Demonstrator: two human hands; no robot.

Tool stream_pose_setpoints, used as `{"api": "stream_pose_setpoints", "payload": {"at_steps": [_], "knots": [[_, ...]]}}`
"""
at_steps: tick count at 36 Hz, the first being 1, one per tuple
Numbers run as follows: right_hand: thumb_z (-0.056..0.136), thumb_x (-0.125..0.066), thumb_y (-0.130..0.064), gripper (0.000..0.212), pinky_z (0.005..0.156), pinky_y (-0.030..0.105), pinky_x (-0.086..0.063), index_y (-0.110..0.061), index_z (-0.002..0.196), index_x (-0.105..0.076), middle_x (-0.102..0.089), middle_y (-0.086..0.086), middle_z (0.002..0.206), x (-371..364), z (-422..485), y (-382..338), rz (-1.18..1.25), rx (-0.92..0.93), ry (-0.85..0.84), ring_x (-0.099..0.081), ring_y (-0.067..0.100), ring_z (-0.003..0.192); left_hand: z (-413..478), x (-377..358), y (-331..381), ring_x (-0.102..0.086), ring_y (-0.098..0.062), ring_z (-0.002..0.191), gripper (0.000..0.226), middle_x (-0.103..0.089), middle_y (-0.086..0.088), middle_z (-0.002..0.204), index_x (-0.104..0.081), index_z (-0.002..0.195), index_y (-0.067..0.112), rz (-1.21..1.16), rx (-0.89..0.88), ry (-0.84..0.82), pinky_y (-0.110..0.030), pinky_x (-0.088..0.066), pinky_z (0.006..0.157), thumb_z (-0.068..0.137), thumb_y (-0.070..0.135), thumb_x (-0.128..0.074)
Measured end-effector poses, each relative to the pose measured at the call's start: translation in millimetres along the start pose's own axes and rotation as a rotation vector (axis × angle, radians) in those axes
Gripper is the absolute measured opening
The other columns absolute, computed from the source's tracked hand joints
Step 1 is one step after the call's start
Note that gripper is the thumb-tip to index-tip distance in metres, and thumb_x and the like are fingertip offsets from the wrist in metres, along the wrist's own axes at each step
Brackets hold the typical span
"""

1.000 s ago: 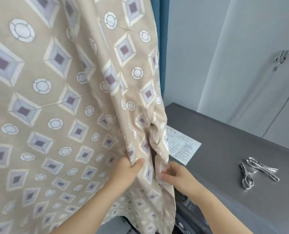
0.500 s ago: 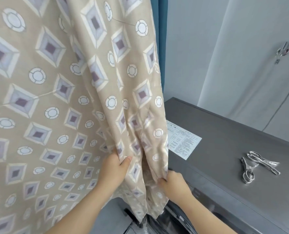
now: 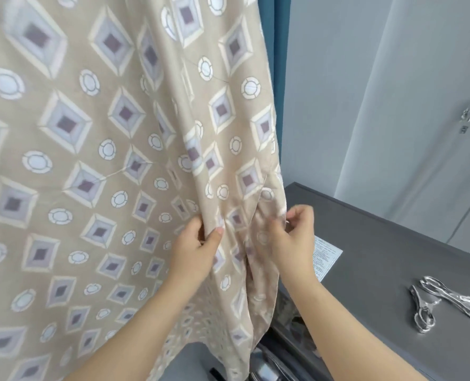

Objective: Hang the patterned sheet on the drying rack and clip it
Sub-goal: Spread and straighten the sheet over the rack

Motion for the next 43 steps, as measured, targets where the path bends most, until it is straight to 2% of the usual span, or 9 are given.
{"api": "stream_pose_setpoints", "payload": {"at_steps": [2, 7, 14, 18, 23, 26, 29, 37, 43], "knots": [[0.086, -0.045, 0.002, 0.029, 0.054, 0.023, -0.043, -0.025, 0.077, -0.037, -0.048, -0.014, 0.071, -3.7, 4.7, -10.4, 0.011, 0.070, 0.045, -0.045, -0.003, 0.046, 3.0, 4.5, 3.1, -0.063, -0.008, 0.076, 0.025, -0.067, 0.012, 0.081, -0.055, 0.084, 0.034, -0.031, 0.001, -0.027, -0.009, -0.048, 0.056, 0.089, 0.009, -0.058], [0.089, -0.055, -0.015, 0.037, 0.067, 0.009, -0.041, -0.050, 0.090, -0.045, -0.053, -0.017, 0.099, -18.2, 7.4, -22.0, 0.048, 0.192, 0.055, -0.051, 0.007, 0.077, 4.8, 17.6, 15.1, -0.064, -0.002, 0.086, 0.023, -0.068, 0.019, 0.088, -0.051, 0.093, 0.037, -0.102, -0.040, 0.064, -0.026, -0.049, 0.080, 0.085, 0.020, -0.064], [0.085, -0.064, -0.028, 0.018, 0.087, 0.020, -0.036, -0.029, 0.094, -0.049, -0.052, -0.011, 0.109, -32.6, 5.2, -33.2, -0.043, 0.156, -0.085, -0.048, 0.003, 0.102, 19.6, 27.7, 43.2, -0.064, -0.020, 0.089, 0.023, -0.066, 0.003, 0.095, -0.050, 0.091, 0.036, -0.078, -0.157, 0.137, -0.038, -0.051, 0.085, 0.086, 0.017, -0.063], [0.085, -0.059, -0.017, 0.031, 0.060, 0.024, -0.032, -0.011, 0.062, -0.040, -0.040, -0.008, 0.063, -36.3, 7.5, -39.2, -0.089, 0.160, -0.112, -0.035, 0.005, 0.059, 20.8, 29.1, 46.0, -0.064, -0.020, 0.086, 0.020, -0.066, 0.002, 0.093, -0.050, 0.091, 0.036, -0.055, -0.162, 0.138, -0.041, -0.051, 0.086, 0.074, 0.035, -0.061], [0.094, -0.050, -0.021, 0.024, 0.061, 0.028, -0.042, -0.026, 0.071, -0.051, -0.053, -0.011, 0.064, -11.2, 27.2, -56.9, 0.385, 0.047, 0.019, -0.050, 0.009, 0.061, 19.4, 35.2, 47.7, -0.062, -0.024, 0.081, 0.020, -0.065, 0.001, 0.085, -0.050, 0.090, 0.036, -0.101, -0.171, 0.142, -0.043, -0.051, 0.078, 0.083, 0.024, -0.064], [0.090, -0.053, -0.033, 0.005, 0.074, 0.032, -0.050, -0.029, 0.088, -0.056, -0.068, -0.011, 0.083, 1.7, 30.4, -58.6, 0.507, -0.112, -0.209, -0.063, 0.012, 0.079, 17.4, 36.3, 47.7, -0.062, -0.026, 0.082, 0.026, -0.062, 0.002, 0.081, -0.048, 0.091, 0.036, -0.128, -0.181, 0.131, -0.038, -0.049, 0.075, 0.086, 0.015, -0.062], [0.076, -0.067, -0.025, 0.025, 0.073, 0.032, -0.054, -0.022, 0.100, -0.063, -0.073, -0.004, 0.092, 0.3, 23.1, -52.3, 0.341, -0.171, -0.480, -0.069, 0.017, 0.086, 14.2, 37.0, 49.1, -0.060, -0.024, 0.081, 0.027, -0.060, 0.001, 0.081, -0.048, 0.092, 0.033, -0.152, -0.171, 0.103, -0.039, -0.049, 0.078, 0.086, 0.011, -0.061], [0.072, -0.057, -0.027, 0.033, 0.061, 0.027, -0.057, -0.015, 0.102, -0.064, -0.074, 0.002, 0.084, -7.4, 38.5, -73.1, 0.609, -0.196, -0.533, -0.071, 0.016, 0.077, 27.8, 56.3, 47.4, -0.062, -0.014, 0.071, 0.028, -0.061, 0.006, 0.075, -0.044, 0.090, 0.033, -0.147, -0.207, 0.156, -0.034, -0.048, 0.072, 0.088, 0.009, -0.058], [0.048, -0.086, -0.034, 0.041, 0.076, 0.036, -0.057, -0.018, 0.084, -0.077, -0.073, 0.006, 0.095, -26.3, 49.2, -92.1, 0.733, -0.270, -0.643, -0.070, 0.022, 0.087, 41.0, 70.8, 67.5, -0.059, -0.003, 0.055, 0.027, -0.059, 0.000, 0.077, -0.041, 0.086, 0.029, -0.128, -0.262, 0.158, -0.028, -0.050, 0.060, 0.088, 0.008, -0.057]]}}
Point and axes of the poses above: each hand's wrist, its own z-axis towards the middle knuckle, its own x-axis out of the back of the hand, y = z × x, the point moved 1 cm from there along z, towards the middle knuckle
